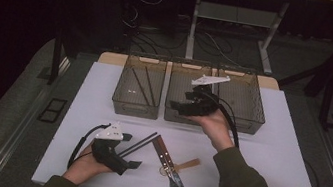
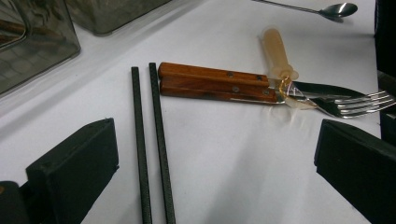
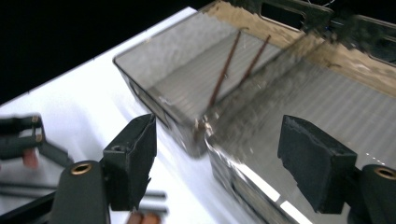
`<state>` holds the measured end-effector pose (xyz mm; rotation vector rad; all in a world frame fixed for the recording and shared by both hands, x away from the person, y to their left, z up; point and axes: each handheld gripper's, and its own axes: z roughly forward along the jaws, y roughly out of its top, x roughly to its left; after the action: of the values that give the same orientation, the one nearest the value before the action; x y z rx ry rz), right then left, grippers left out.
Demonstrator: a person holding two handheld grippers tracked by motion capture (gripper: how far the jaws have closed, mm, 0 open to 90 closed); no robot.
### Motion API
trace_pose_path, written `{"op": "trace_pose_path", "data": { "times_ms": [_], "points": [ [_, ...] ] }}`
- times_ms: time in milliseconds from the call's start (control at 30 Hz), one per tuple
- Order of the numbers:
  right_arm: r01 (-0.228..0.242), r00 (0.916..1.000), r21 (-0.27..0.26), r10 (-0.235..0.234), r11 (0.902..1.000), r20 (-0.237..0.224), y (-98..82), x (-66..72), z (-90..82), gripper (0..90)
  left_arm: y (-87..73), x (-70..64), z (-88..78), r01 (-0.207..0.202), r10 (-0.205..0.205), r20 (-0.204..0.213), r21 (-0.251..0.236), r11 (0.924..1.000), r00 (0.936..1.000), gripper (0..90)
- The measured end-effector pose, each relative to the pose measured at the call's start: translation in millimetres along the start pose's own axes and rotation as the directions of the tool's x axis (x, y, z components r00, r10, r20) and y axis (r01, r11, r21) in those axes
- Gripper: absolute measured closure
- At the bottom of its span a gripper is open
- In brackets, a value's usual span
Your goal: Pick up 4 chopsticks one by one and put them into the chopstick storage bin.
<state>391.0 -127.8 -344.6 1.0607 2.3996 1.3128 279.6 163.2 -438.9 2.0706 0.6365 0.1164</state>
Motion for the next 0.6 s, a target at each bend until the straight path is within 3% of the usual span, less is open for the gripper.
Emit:
{"op": "trace_pose_path", "data": {
  "times_ms": [233, 600],
  "points": [
    [0.010, 0.9994, -0.006, -0.010, 0.9999, 0.033, -32.8, -8.5, -29.6, 19.9, -0.5, 0.4, -0.1, 0.011, -0.011, -0.008, 0.005, 0.9999, 0.9999, 0.0],
    [0.015, 0.9983, -0.023, -0.013, 0.9996, 0.057, -87.5, -27.6, -71.3, 18.0, -0.4, 1.1, 0.3, 0.007, -0.007, -0.018, 0.009, 0.9999, 0.9998, 0.0]
  ]
}}
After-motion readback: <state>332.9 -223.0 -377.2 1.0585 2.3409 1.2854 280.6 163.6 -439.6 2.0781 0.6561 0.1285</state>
